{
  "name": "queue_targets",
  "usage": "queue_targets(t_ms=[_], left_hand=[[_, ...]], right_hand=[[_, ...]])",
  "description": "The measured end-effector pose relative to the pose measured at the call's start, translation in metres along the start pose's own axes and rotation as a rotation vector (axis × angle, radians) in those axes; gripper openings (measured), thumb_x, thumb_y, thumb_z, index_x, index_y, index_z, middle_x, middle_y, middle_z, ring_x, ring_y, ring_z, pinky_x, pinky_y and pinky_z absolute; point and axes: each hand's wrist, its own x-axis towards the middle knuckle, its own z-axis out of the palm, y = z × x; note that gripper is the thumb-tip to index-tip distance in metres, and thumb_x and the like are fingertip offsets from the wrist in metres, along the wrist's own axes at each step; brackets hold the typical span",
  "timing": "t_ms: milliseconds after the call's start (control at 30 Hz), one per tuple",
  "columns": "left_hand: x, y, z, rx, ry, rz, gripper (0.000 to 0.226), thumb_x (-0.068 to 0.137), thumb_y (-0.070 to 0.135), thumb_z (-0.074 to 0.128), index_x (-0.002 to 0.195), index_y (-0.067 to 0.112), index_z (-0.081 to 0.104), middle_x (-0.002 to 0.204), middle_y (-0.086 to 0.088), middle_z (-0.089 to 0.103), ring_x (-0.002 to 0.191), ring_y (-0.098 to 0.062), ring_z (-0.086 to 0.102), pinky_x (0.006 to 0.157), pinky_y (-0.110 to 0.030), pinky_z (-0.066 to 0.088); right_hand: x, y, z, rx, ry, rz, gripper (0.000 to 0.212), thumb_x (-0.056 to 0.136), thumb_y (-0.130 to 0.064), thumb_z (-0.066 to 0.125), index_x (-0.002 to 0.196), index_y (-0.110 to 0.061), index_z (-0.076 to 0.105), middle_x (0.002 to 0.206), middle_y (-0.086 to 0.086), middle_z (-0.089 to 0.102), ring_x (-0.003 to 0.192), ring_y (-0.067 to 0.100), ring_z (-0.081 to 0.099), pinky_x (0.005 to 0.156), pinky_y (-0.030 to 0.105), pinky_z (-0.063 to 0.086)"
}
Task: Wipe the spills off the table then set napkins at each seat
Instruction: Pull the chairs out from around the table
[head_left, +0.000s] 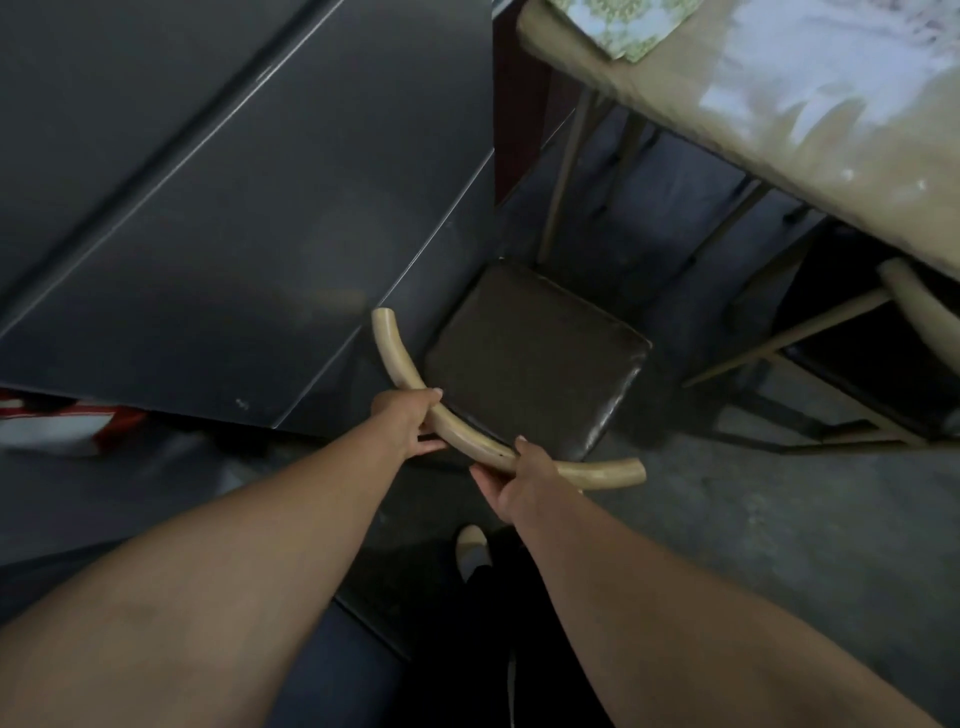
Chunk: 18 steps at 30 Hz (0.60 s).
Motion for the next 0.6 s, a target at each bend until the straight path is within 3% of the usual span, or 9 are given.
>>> queue_targets(t_ms=[133,233,333,467,600], left_hand=[[-0.006,0.024,0.02,-0.008,-0.005,0.034,0.042,0.084,0.008,0.069,0.122,0.003,0.053,0.105,-0.017,0.062,0.09,-0.031,0.063,0.063,-0.047,0.056],[-0.01,0.043,0.046,0.0,0.028,0.041,0.047,0.083,0.007,0.069,0.126,0.002,0.051,0.11,-0.019,0.062,0.098,-0.034,0.065,0.064,-0.049,0.058],[-0.013,0.064,0.073,-0.01,0.058,0.042,0.052,0.08,0.008,0.071,0.128,0.004,0.051,0.116,-0.021,0.063,0.1,-0.039,0.065,0.045,-0.045,0.056],[-0.023,0.095,0.107,-0.009,0.102,0.04,0.059,0.076,0.011,0.075,0.13,0.008,0.05,0.12,-0.022,0.06,0.102,-0.039,0.064,0.039,-0.043,0.054],[-0.032,0.125,0.145,0.026,0.091,0.054,0.064,0.075,0.012,0.076,0.132,0.011,0.048,0.124,-0.022,0.057,0.107,-0.042,0.061,0.046,-0.048,0.055]], right_hand=[[-0.003,-0.028,0.008,-0.037,0.02,-0.05,0.053,0.083,-0.018,0.073,0.128,-0.005,0.05,0.118,0.018,0.062,0.102,0.033,0.065,0.084,0.044,0.058],[-0.009,-0.056,0.016,-0.064,0.027,-0.104,0.049,0.083,-0.018,0.073,0.126,-0.007,0.052,0.115,0.017,0.062,0.098,0.033,0.066,0.075,0.043,0.058],[-0.016,-0.087,0.025,-0.086,0.048,-0.125,0.053,0.082,-0.018,0.074,0.128,-0.009,0.05,0.116,0.019,0.061,0.096,0.034,0.066,0.068,0.041,0.058],[-0.039,-0.13,0.039,-0.091,0.047,-0.107,0.056,0.083,-0.018,0.072,0.131,-0.007,0.047,0.122,0.018,0.059,0.105,0.034,0.063,0.084,0.044,0.058],[-0.054,-0.175,0.05,-0.048,0.098,-0.056,0.058,0.082,-0.019,0.074,0.132,-0.006,0.048,0.122,0.017,0.061,0.105,0.031,0.066,0.084,0.039,0.058]])
